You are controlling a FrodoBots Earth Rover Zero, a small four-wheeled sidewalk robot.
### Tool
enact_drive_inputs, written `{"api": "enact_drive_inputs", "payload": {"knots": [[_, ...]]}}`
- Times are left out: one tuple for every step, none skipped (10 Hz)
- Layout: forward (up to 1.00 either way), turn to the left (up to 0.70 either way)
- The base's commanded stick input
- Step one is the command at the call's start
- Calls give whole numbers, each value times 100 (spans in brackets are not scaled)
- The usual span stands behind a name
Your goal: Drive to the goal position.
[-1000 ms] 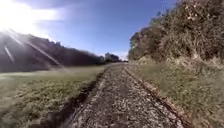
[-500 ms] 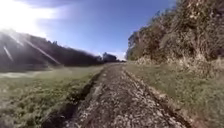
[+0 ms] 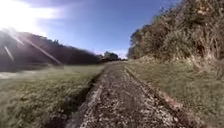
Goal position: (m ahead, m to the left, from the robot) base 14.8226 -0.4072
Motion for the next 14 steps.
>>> {"api": "enact_drive_inputs", "payload": {"knots": [[85, 0], [85, 0], [85, 0], [85, 0], [85, 0], [85, 0], [85, 0], [85, 0], [85, 0], [85, 0], [85, 0], [85, 0], [85, 0], [85, 0]]}}
